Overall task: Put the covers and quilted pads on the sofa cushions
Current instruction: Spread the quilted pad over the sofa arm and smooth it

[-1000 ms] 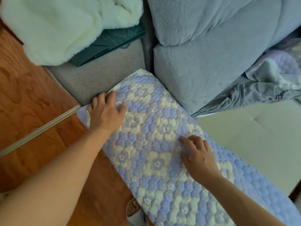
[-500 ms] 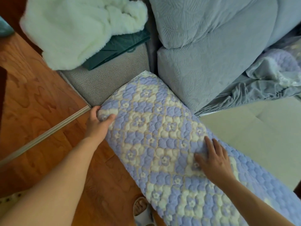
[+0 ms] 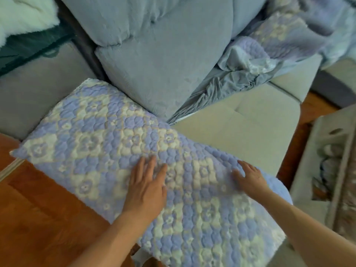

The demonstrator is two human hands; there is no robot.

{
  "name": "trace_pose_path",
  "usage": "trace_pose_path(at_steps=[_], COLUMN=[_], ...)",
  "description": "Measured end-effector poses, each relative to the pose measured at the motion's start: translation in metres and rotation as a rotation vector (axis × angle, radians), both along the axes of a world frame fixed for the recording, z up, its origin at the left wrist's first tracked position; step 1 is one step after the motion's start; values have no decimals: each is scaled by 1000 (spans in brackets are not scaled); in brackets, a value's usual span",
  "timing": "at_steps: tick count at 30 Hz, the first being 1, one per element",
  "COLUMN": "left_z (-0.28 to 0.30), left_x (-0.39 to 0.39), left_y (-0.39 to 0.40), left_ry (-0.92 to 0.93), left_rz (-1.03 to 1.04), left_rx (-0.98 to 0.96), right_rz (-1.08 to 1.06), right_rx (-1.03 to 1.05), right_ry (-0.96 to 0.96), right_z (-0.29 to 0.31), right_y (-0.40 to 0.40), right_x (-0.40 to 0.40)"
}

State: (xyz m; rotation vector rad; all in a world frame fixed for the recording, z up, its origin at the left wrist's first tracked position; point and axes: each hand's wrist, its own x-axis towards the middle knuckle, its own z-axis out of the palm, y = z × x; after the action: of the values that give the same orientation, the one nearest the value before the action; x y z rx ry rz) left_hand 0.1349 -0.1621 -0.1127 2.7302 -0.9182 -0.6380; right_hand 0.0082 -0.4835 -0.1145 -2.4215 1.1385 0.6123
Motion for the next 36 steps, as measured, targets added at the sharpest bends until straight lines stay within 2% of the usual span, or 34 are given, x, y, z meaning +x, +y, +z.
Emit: trace_pose_path(at_steps=[3, 7, 10, 13, 16, 19, 21, 23, 25, 27, 29, 31, 33, 36], left_z=[-6, 0, 6, -1, -20, -36, -41, -43, -49, -54, -57, -56, -59, -62], left_x=[-21, -29, -32, -31, -23, -10, -4, -1, 3, 9, 12, 12, 17, 26], left_y=[-31, -90, -147, -210, -259, -282, -289, -293, -296, -298, -295, -290, -291, -305], left_ry=[-53, -53, -10, 47, 83, 99, 139, 187, 238, 233, 163, 187, 325, 550], left_rz=[-61, -170, -185, -223, -226, -277, -266, -275, -291, -318, -352, -389, -421, -330], left_rx=[-15, 46, 124, 274, 454, 678, 800, 882, 927, 896, 740, 663, 791, 953], right_rz=[-55, -162, -151, -237, -285, -354, -483, -586, -516, -358, -151, -16, -58, -28], right_rx=[71, 437, 582, 730, 701, 457, 554, 669, 600, 531, 574, 686, 718, 699], right_ry=[120, 275, 266, 284, 268, 70, -6, 1, 23, 50, 147, 345, 477, 527], right_z=[-12, -25, -29, -43, -63, -88, -107, -115, -115, -111, -110, -113, -118, -121], right_y=[-51, -71, -89, -119, -146, -158, -154, -143, -137, -137, -134, -122, -114, -120], right_x=[-44, -88, -117, -156, -176, -170, -162, -158, -163, -177, -193, -198, -187, -178])
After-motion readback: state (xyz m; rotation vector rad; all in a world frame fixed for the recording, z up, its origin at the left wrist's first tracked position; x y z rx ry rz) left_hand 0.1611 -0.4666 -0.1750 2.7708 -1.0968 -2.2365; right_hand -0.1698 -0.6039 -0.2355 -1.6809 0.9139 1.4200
